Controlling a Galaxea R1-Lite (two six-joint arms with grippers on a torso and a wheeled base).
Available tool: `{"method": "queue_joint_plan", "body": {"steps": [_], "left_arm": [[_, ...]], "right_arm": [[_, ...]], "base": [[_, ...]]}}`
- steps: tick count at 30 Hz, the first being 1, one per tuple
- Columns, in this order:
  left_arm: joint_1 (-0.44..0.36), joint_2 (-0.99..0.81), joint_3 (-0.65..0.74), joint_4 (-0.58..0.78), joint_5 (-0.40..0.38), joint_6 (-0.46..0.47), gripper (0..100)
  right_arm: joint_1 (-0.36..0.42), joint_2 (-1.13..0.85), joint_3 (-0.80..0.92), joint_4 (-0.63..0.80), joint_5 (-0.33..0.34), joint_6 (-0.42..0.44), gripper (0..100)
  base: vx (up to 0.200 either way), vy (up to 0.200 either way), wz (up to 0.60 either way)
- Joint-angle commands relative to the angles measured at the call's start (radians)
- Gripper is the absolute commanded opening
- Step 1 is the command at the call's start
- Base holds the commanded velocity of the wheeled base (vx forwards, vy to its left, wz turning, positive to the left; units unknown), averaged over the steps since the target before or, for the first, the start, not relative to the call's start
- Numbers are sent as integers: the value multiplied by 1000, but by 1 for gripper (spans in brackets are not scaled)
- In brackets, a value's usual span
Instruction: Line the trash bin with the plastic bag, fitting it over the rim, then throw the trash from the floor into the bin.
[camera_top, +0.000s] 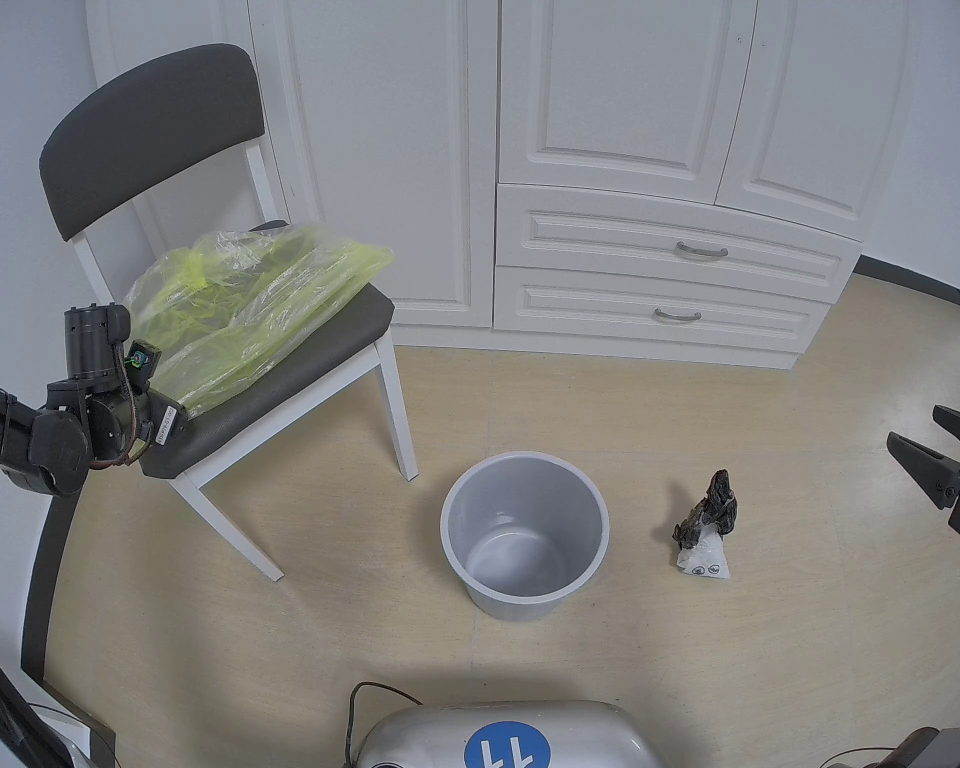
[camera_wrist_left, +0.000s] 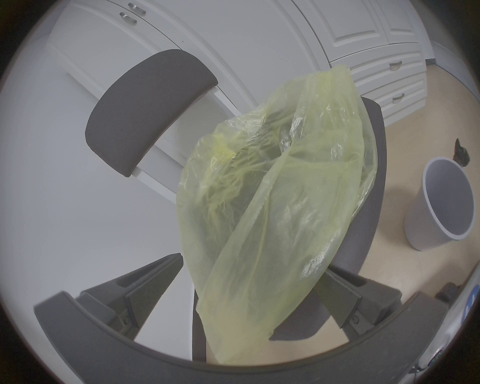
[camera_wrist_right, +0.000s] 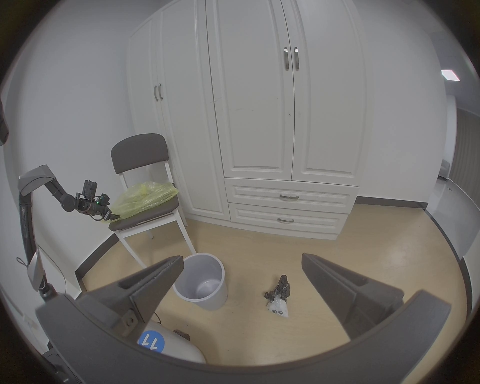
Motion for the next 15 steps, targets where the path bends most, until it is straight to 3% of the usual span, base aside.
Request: {"method": "queue_joint_plan", "body": {"steps": [1,9,15], "left_arm": [[-6,1,-34,-1,-1,0,100],[-3,-24,-120,2,-4,0,100],[-2,-80,-207,105,-33,-6,100]], "right_arm": [[-1,-5,0,-2,0,0,100],[-1,-2,-2,-2,0,1,100],[-2,-4,-2,-2,2,1,100]], "base": [[0,0,0],[0,0,0],[0,0,0]]}}
